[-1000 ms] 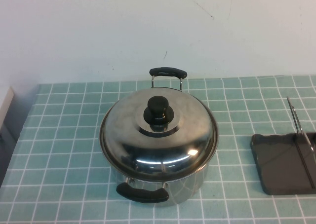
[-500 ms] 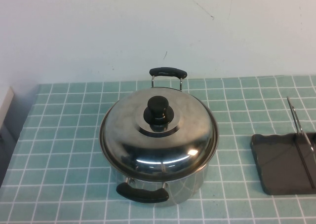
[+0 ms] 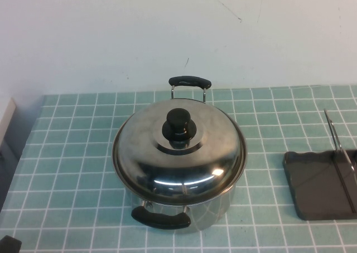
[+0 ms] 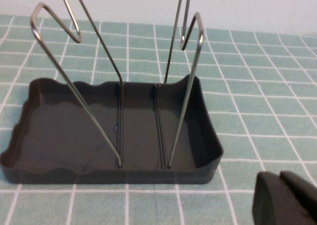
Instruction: Put pot lid on rack
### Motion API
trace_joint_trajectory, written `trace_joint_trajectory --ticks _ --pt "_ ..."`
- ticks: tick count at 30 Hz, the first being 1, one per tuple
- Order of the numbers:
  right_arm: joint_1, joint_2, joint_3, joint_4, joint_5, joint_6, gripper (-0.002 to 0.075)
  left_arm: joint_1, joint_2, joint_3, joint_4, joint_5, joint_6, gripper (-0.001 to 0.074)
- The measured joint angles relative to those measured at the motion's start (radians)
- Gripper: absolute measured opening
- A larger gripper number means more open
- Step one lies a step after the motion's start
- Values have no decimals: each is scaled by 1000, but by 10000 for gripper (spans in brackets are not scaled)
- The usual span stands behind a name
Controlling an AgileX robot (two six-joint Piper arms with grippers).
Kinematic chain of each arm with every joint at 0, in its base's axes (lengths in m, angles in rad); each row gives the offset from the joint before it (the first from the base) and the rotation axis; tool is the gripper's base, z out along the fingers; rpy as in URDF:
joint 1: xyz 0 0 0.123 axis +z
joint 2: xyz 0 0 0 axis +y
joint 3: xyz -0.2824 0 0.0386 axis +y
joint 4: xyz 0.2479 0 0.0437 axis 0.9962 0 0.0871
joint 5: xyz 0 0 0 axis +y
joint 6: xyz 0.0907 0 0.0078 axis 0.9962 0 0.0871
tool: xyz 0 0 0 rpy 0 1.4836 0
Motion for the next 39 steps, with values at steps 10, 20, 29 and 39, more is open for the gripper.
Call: trace_joint_trajectory --ticks 10,20,29,39 --pt "0 0 0 0 0 0 -3 -2 35 -188 -103 113 614 -3" --pt "0 0 0 0 0 0 -3 -4 375 -462 -82 148 1080 -3" --pt "0 0 0 0 0 0 -3 -233 438 -452 831 -100 148 201" --pt "0 0 0 0 0 0 -3 -457 791 -450 1139 -594 -82 480"
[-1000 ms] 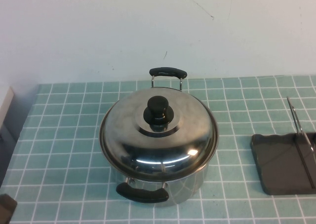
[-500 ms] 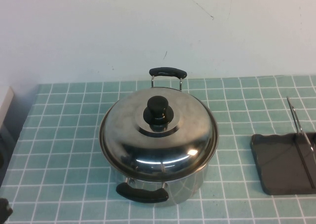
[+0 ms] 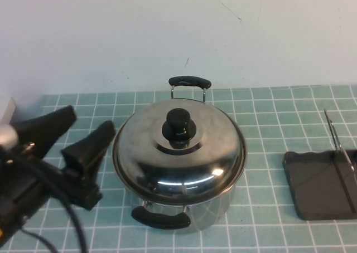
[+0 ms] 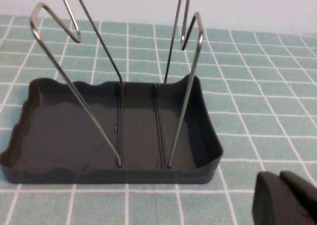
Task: Put pot lid on rack
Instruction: Open the pot
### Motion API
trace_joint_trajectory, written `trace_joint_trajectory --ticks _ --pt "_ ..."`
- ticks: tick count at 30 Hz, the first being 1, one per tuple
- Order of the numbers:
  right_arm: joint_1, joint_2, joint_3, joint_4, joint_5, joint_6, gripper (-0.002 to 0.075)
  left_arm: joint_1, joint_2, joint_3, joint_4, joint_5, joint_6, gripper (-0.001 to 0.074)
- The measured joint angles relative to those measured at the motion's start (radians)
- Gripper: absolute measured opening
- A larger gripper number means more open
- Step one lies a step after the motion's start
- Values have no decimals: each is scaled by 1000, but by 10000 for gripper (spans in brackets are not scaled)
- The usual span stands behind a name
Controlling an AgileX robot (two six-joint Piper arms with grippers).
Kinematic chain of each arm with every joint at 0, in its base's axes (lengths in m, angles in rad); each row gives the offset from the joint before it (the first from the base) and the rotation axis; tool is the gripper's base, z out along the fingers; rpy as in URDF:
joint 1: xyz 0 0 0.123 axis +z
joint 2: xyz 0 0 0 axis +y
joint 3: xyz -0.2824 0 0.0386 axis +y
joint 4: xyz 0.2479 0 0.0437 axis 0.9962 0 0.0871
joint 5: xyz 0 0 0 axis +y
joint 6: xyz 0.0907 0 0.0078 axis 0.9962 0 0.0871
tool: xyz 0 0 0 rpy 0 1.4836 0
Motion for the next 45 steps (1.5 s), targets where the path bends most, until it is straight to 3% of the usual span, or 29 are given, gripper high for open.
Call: trace_joint_trajectory --ticks 14,24,36,42,45 --pt "0 0 0 0 0 0 -3 -4 569 -124 50 -448 -41 487" --pt "0 0 0 0 0 0 -3 -10 767 -234 89 -486 -41 487" --pt "0 0 0 0 0 0 -3 -10 858 -248 62 -540 -35 483" --pt "0 0 0 0 0 0 -3 -14 875 -248 10 -576 -27 334" --pt "0 0 0 27 -3 20 -3 -20 879 -248 0 -592 -20 321"
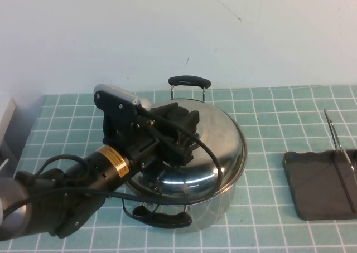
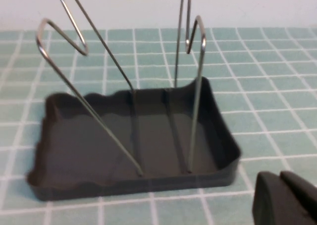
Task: Put pot lid on rack
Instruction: Open the pot, then hand over the pot lid
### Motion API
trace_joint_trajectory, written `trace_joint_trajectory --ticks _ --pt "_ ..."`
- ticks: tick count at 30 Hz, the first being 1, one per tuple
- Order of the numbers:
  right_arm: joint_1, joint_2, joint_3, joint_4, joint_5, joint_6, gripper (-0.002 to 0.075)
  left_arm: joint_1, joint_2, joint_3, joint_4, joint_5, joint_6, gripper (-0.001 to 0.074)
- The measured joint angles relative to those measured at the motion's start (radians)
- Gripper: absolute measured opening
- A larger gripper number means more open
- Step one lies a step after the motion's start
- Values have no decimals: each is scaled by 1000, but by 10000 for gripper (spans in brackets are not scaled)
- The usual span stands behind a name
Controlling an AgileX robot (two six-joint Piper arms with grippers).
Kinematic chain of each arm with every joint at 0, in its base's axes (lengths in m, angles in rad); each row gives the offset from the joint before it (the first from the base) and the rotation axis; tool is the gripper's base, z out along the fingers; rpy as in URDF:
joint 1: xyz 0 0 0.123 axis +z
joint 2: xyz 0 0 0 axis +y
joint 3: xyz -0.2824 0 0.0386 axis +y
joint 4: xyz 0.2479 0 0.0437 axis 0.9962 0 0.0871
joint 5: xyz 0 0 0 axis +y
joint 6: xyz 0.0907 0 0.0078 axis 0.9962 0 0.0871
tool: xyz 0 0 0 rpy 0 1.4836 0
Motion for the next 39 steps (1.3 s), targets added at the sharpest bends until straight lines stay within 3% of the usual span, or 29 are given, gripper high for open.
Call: trace_joint_trajectory --ticks 9,20,23,28,33,39 --pt "0 0 6 524 -49 204 -3 0 -43 0 63 -166 -91 321" --pt "0 0 6 577 -193 218 -3 0 -108 0 83 -187 -653 321" --pt "0 0 6 577 -234 218 -3 0 -108 0 70 -187 -696 321" --pt "2 55 -59 595 -146 196 -3 -2 -104 -58 78 -178 -703 321" --pt "48 260 -227 845 -86 -157 20 -34 -73 -206 186 -187 -710 321" --pt "87 540 -448 1321 10 -668 174 -65 -30 -312 277 -194 -710 321"
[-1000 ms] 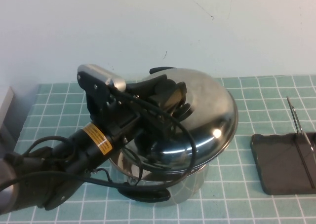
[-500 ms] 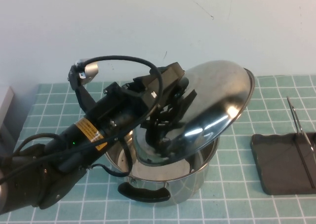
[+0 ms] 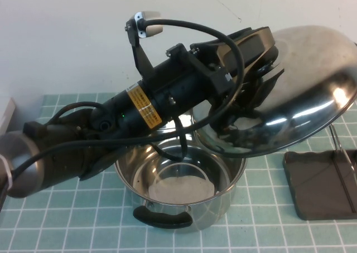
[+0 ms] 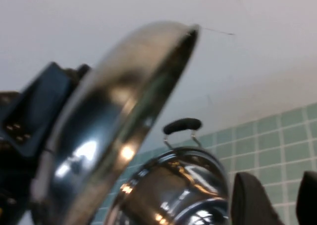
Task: Put pot lid on rack
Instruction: Hand over the pot lid
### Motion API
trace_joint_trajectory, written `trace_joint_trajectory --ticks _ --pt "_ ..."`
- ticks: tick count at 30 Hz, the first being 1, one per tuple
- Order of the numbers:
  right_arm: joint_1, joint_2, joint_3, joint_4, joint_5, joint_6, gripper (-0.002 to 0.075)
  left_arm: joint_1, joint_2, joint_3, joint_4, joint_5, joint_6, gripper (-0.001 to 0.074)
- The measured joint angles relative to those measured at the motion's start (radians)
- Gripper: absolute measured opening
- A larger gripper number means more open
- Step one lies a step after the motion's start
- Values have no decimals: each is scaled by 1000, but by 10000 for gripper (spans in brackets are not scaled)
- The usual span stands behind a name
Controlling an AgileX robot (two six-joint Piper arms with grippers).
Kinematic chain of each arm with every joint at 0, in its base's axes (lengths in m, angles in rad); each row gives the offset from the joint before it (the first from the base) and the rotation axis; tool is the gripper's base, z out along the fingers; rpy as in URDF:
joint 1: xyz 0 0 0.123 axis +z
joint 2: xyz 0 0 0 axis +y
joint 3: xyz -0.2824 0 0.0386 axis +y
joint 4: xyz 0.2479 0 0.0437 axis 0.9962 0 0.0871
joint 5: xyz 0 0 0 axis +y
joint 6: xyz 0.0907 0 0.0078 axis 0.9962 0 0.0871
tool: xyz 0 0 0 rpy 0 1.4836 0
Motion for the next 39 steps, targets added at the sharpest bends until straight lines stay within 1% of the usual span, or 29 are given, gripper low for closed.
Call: trace_joint_trajectory --ticks 4,6,9,17,22,27,31,39 --pt "5 133 -78 310 85 -237 286 0 7 -7 6 -2 -4 321" --pt "5 188 -88 435 125 -331 314 0 7 -8 6 -2 -4 321" --pt "5 253 -96 504 185 -361 327 0 7 -8 9 -2 -6 321" --pt "5 372 -146 519 352 -342 333 0 7 -8 47 -14 -10 321" --pt "5 383 -187 519 372 -339 333 2 7 -8 44 -34 -17 321" --pt "5 383 -193 519 406 -339 333 27 7 -8 -54 -32 -17 321" --pt "5 383 -193 519 413 -359 333 46 7 -8 -95 -8 -14 321" --pt "5 383 -194 519 414 -388 333 62 7 -8 -111 -6 -14 320"
